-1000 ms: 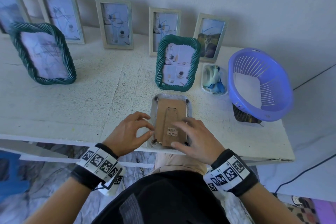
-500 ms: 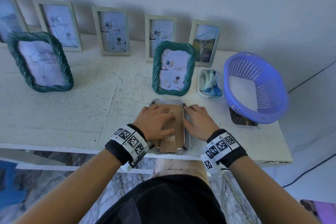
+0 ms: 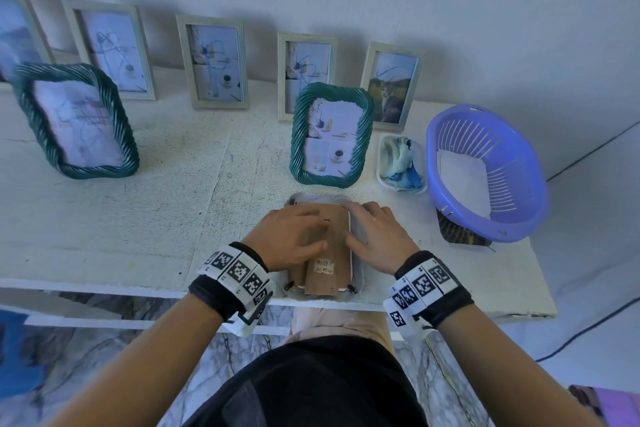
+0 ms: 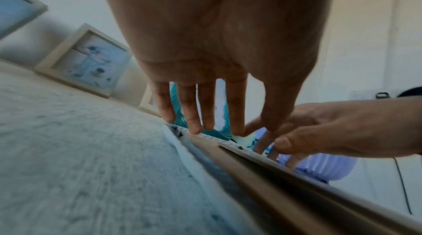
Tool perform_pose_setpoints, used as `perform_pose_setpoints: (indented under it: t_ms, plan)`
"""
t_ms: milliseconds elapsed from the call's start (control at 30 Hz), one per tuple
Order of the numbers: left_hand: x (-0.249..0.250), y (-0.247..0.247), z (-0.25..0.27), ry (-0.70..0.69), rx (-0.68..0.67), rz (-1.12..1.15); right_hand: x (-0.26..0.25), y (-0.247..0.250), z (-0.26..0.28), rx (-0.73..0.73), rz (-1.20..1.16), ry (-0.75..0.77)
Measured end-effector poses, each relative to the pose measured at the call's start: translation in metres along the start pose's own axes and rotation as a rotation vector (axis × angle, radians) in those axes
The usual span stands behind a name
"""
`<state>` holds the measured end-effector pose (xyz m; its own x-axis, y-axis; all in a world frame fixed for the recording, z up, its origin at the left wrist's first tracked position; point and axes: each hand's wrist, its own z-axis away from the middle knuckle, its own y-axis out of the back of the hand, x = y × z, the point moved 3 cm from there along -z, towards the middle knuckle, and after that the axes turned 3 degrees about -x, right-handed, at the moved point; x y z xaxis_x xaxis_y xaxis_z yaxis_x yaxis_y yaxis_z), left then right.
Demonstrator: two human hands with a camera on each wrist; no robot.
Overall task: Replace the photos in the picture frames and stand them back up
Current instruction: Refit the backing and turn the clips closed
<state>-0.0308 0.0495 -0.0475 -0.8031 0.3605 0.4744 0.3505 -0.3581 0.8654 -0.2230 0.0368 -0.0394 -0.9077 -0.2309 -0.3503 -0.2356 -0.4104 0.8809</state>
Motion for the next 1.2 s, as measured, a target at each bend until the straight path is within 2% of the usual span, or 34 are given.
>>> perform_pose_setpoints:
  t_ms: [67,133,200,333,567,767,1067,1200]
  plan:
    - [-0.009,0.005,0.001,0.040,0.120,0.093,-0.004,-0.003,0.002,-0.009,0.080,0.012]
    - [-0.019,0.009,0.003,0.130,0.187,0.075,-0.004,-0.007,0.003,-0.035,0.117,0.008]
    - [-0.027,0.010,0.005,0.217,0.141,0.075,-0.004,-0.010,0.004,-0.063,0.132,-0.001]
    - [-0.034,0.008,0.004,0.245,0.097,0.169,-0.006,-0.010,0.005,-0.067,0.144,-0.006]
    - [-0.043,0.013,0.001,0.354,0.136,0.546,-0.007,-0.011,0.007,-0.046,0.118,0.006]
    - [-0.047,0.016,0.000,0.345,0.126,0.767,-0.008,-0.011,0.007,-0.038,0.104,0.015]
    - [-0.041,0.015,-0.003,0.331,0.131,0.650,-0.008,-0.013,0.006,-0.019,0.116,0.024]
    - [-0.043,0.012,0.004,0.327,0.131,0.488,-0.008,-0.010,0.006,-0.015,0.126,0.017]
